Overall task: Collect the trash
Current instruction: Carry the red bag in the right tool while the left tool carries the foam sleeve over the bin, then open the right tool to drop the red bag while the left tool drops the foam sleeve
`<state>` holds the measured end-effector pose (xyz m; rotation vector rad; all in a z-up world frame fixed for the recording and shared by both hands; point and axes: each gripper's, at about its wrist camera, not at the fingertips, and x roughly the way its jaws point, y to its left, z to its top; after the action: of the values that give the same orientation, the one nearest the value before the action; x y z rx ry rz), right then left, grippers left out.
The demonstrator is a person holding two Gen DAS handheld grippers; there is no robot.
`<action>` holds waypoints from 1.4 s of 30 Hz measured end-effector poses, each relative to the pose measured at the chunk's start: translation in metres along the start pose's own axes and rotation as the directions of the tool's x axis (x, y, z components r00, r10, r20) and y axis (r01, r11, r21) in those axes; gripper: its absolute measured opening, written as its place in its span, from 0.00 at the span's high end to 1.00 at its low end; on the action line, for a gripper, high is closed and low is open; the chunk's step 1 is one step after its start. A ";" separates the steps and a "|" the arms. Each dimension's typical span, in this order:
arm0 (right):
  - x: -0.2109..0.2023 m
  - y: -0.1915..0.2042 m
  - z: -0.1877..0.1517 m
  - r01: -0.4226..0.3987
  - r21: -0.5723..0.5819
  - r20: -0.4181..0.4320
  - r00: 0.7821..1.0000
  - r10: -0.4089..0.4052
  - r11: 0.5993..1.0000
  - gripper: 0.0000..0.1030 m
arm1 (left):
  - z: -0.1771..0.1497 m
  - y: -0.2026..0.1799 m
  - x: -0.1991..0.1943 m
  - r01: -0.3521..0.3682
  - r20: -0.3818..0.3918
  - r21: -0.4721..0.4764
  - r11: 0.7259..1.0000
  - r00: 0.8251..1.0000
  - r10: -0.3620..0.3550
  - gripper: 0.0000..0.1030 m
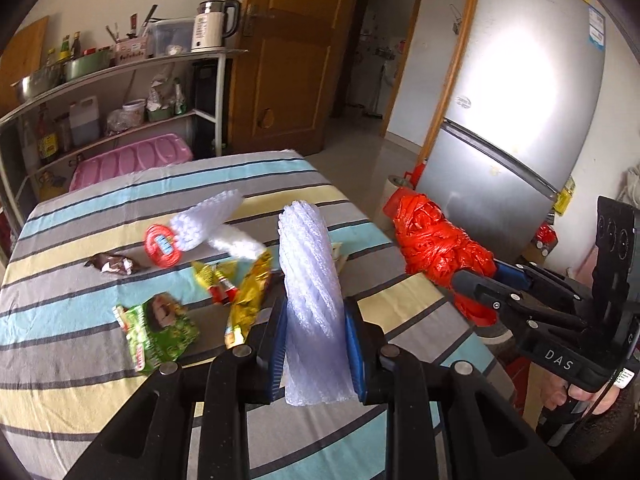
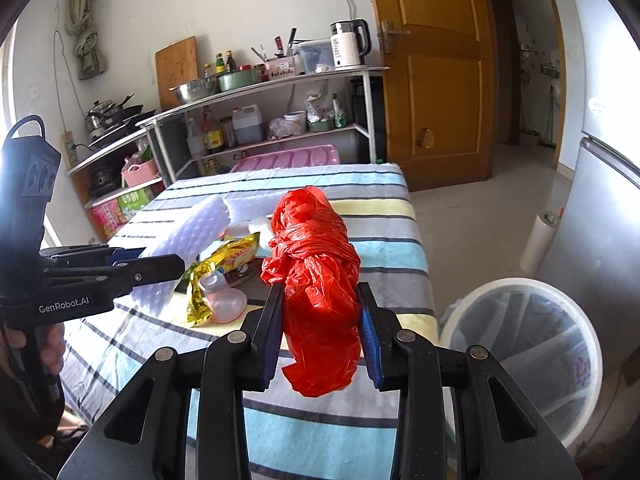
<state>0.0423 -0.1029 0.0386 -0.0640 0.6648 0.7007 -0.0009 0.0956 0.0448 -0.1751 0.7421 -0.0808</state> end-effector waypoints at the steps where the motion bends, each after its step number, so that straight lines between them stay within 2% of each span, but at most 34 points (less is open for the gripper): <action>1: -0.005 -0.005 0.000 0.019 0.011 0.005 1.000 -0.019 1.000 0.65 | 0.004 -0.008 0.003 0.023 0.001 0.018 1.000 1.000 -0.023 0.74; 9: -0.048 -0.053 -0.008 0.161 0.108 0.038 0.985 -0.166 0.981 0.65 | 0.028 -0.072 0.035 0.150 -0.014 0.129 0.980 0.989 -0.150 0.74; 16: -0.067 -0.100 -0.024 0.286 0.198 0.006 0.956 -0.292 0.938 0.65 | 0.041 -0.122 0.068 0.233 -0.060 0.193 0.953 0.972 -0.226 0.74; 19: -0.066 -0.117 -0.031 0.316 0.230 -0.026 0.947 -0.319 0.920 0.65 | 0.041 -0.142 0.089 0.265 -0.097 0.206 0.942 0.964 -0.249 0.74; 22: -0.060 -0.132 -0.038 0.348 0.248 -0.064 0.937 -0.343 0.904 0.65 | 0.038 -0.161 0.105 0.250 -0.109 0.240 0.938 0.967 -0.229 0.74; 26: -0.051 -0.150 -0.050 0.387 0.259 -0.113 0.922 -0.370 0.885 0.65 | 0.031 -0.178 0.122 0.290 -0.157 0.247 0.924 0.953 -0.258 0.74; 32: -0.039 -0.170 -0.061 0.411 0.286 -0.160 0.911 -0.380 0.865 0.62 | 0.022 -0.190 0.146 0.277 -0.200 0.260 0.925 0.953 -0.229 0.73; 35: -0.034 -0.177 -0.065 0.433 0.285 -0.175 0.901 -0.398 0.855 0.60 | 0.020 -0.190 0.157 0.272 -0.223 0.247 0.930 0.950 -0.219 0.63; 37: -0.034 -0.179 -0.067 0.439 0.291 -0.176 0.898 -0.403 0.850 0.58 | 0.019 -0.188 0.160 0.261 -0.222 0.248 0.933 0.953 -0.207 0.52; 40: -0.036 -0.182 -0.070 0.439 0.305 -0.176 0.898 -0.403 0.845 0.49 | 0.019 -0.183 0.159 0.261 -0.220 0.225 0.939 0.952 -0.212 0.45; 42: -0.036 -0.181 -0.070 0.439 0.307 -0.175 0.898 -0.404 0.844 0.49 | 0.020 -0.180 0.157 0.253 -0.216 0.220 0.942 0.954 -0.206 0.45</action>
<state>0.0948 -0.2825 -0.0249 0.0719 0.8311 0.1484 0.1263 -0.1001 -0.0116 -0.0160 0.8932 -0.4173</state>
